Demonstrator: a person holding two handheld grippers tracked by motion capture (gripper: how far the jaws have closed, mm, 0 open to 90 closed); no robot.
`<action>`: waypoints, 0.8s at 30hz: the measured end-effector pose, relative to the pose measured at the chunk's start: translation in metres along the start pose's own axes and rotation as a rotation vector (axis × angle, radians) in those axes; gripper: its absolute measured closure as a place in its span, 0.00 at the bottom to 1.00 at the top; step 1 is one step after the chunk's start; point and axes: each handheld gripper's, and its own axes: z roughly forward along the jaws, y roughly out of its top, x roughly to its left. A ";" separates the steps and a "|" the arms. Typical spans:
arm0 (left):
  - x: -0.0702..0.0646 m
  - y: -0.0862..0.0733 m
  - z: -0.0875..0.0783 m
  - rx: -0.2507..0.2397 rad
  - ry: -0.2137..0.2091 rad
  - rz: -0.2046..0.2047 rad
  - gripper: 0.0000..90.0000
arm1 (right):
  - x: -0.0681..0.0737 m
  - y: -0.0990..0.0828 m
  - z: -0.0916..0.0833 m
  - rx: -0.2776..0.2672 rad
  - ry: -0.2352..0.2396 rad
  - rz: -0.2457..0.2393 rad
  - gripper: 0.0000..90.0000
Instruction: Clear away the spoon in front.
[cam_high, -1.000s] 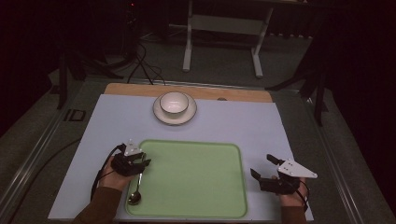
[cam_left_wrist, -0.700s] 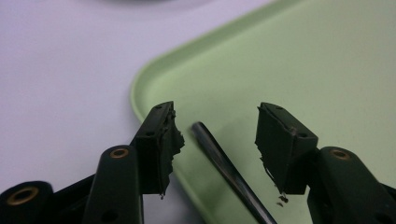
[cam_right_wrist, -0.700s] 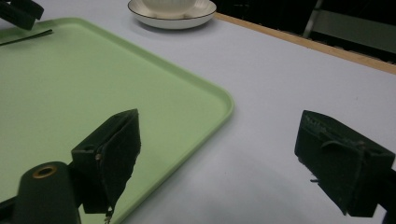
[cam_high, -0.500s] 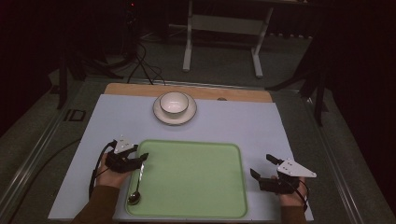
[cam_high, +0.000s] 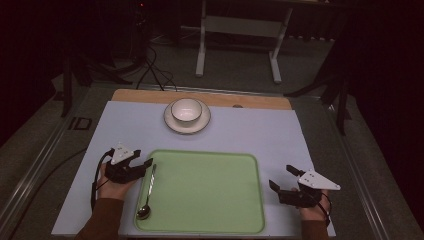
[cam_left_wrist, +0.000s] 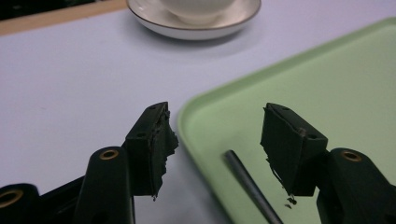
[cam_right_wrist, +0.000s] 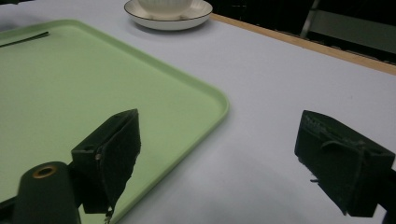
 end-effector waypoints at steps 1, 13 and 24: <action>0.001 0.000 -0.002 -0.009 0.008 -0.003 0.47 | 0.000 0.000 0.000 -0.001 -0.003 0.002 0.16; 0.025 -0.003 -0.025 -0.092 0.096 -0.082 0.46 | -0.006 0.000 -0.005 -0.017 -0.023 0.015 0.16; 0.051 -0.010 -0.051 -0.178 0.197 -0.173 0.46 | -0.012 -0.002 -0.010 -0.022 -0.054 0.036 0.16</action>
